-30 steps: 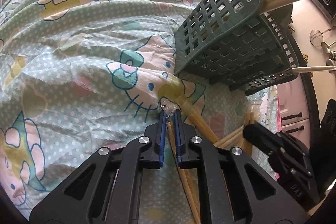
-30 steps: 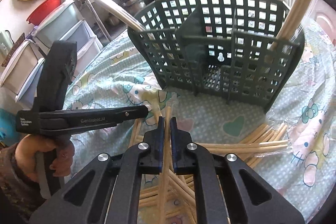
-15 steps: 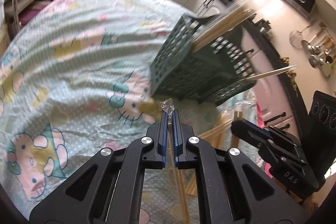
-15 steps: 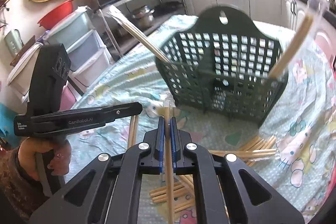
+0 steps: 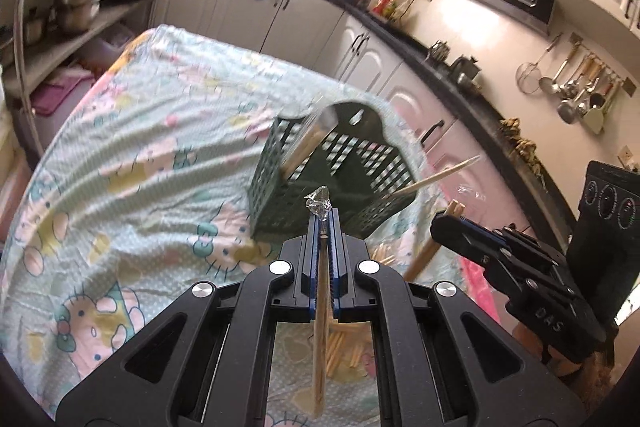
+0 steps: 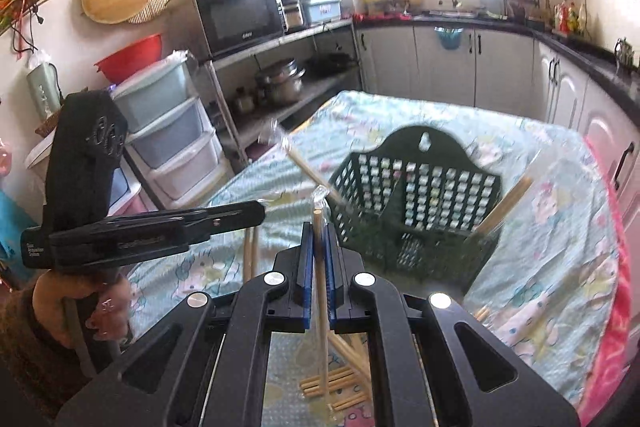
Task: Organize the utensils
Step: 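Lift the chopsticks with both tools and carry them over the basket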
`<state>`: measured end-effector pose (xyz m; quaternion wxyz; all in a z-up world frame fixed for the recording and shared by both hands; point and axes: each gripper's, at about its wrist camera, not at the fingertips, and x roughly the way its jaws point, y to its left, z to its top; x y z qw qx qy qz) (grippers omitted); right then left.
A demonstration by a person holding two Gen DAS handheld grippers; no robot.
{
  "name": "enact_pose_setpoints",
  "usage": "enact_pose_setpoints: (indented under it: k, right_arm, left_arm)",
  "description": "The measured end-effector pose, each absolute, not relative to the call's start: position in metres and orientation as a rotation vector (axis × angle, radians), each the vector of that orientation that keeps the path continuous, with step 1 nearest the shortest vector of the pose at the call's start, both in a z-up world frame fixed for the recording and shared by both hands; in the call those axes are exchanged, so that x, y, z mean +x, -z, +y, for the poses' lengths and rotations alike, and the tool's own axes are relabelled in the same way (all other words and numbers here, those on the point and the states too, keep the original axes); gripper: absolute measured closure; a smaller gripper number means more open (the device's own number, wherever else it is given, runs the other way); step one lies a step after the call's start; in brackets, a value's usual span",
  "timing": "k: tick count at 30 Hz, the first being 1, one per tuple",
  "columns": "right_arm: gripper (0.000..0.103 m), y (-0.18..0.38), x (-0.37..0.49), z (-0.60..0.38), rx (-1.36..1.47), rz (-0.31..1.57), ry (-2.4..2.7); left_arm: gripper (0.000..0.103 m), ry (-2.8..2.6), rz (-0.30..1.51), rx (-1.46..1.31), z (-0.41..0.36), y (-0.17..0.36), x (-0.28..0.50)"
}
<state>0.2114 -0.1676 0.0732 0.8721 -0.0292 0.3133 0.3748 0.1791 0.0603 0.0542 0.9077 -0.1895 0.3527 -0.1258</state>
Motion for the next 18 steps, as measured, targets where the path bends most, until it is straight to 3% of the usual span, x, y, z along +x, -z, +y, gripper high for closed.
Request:
enact_pose_setpoints:
  k: [18]
  right_arm:
    - [0.097,-0.136,0.219,-0.21,-0.002,0.466,-0.662]
  left_arm:
    - [0.101,0.368,0.55,-0.292,0.025,-0.139,0.187]
